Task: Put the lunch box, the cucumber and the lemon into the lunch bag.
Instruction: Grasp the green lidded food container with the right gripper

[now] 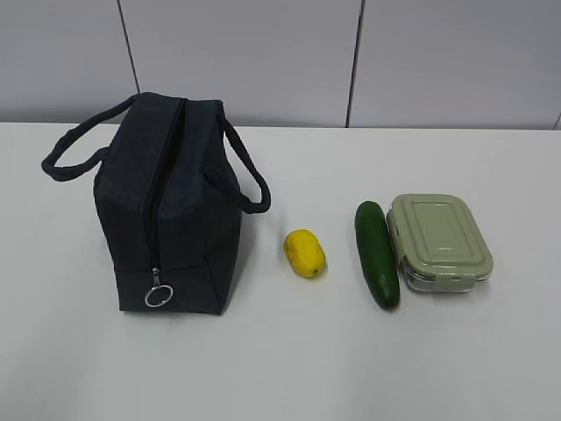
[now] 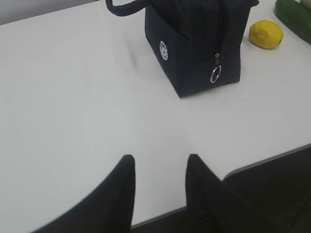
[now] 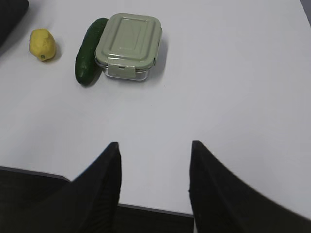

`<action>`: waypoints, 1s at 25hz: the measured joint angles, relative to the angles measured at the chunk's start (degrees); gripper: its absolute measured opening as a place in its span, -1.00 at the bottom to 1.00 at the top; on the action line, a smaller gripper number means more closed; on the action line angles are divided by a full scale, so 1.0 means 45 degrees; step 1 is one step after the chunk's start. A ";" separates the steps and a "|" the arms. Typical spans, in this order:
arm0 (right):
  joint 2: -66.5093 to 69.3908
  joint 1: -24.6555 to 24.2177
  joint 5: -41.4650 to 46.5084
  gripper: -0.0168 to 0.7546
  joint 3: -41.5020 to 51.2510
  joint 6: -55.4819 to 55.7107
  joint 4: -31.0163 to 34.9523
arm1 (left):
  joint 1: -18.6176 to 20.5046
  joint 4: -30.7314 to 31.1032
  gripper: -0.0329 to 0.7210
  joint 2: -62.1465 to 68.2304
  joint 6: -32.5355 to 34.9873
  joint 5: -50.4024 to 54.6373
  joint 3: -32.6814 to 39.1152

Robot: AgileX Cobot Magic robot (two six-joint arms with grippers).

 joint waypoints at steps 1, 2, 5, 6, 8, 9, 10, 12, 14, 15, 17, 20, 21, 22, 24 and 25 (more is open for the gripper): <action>0.0000 0.0000 0.0000 -0.05 0.0000 0.0000 0.0000 | 0.0000 0.0000 -0.28 0.0000 0.0000 0.0000 0.0000; 0.0000 0.0000 0.0000 -0.05 0.0000 0.0000 0.0000 | 0.0000 0.0000 -0.28 0.0000 0.0000 0.0000 0.0000; 0.0000 0.0000 0.0000 -0.05 0.0000 0.0000 0.0088 | 0.0000 0.0000 -0.28 0.0000 0.0000 0.0000 0.0000; 0.0000 0.0000 0.0000 -0.05 0.0000 0.0000 0.0228 | 0.0000 0.0000 -0.28 0.0000 0.0000 0.0000 0.0000; 0.0000 0.0000 0.0000 -0.05 0.0000 0.0133 0.0664 | 0.0000 0.0000 -0.28 0.0000 0.0000 0.0000 0.0000; 0.0000 0.0000 0.0000 -0.05 0.0000 0.0261 0.1031 | 0.0000 0.0000 -0.28 0.0000 0.0000 0.0000 0.0000; 0.0027 0.0000 0.0000 -0.05 -0.0022 0.0317 0.1462 | 0.0000 0.0000 -0.28 0.0000 0.0000 0.0000 0.0000; 0.0377 0.0000 -0.0034 -0.05 -0.0022 0.0432 0.2357 | 0.0000 0.0000 -0.28 0.0000 0.0000 0.0000 0.0000; 0.0980 0.0000 -0.0254 -0.05 -0.0022 0.0464 0.3351 | 0.0000 0.0000 -0.28 0.0000 0.0000 0.0000 0.0000; 0.1365 0.0000 -0.0446 -0.05 -0.0022 0.0494 0.3968 | 0.0000 0.0000 -0.28 0.0000 0.0000 0.0000 0.0000; 0.2136 0.0000 -0.0835 -0.05 -0.0022 0.0362 0.5343 | 0.0000 0.0000 -0.28 0.0000 0.0000 0.0000 0.0000; 0.3667 0.0000 -0.1409 -0.05 -0.0022 -0.0622 0.7428 | 0.0000 0.0000 -0.28 0.0000 0.0000 0.0000 0.0000; 0.4188 0.0000 -0.1610 -0.05 -0.0022 -0.1035 0.8084 | 0.0000 0.0000 -0.28 0.0000 0.0000 0.0000 0.0000; 0.4869 0.0000 -0.1758 -0.05 -0.0022 -0.1605 0.8840 | 0.0000 0.0000 -0.28 0.0000 0.0000 0.0000 0.0000; 0.6259 0.0000 -0.1962 -0.05 -0.0022 -0.2867 1.0345 | 0.0000 0.0000 -0.28 0.0000 0.0000 0.0000 0.0000; 0.7084 0.0000 -0.2037 -0.05 -0.0022 -0.3515 1.0932 | 0.0000 0.0000 -0.28 0.0000 0.0000 0.0000 0.0000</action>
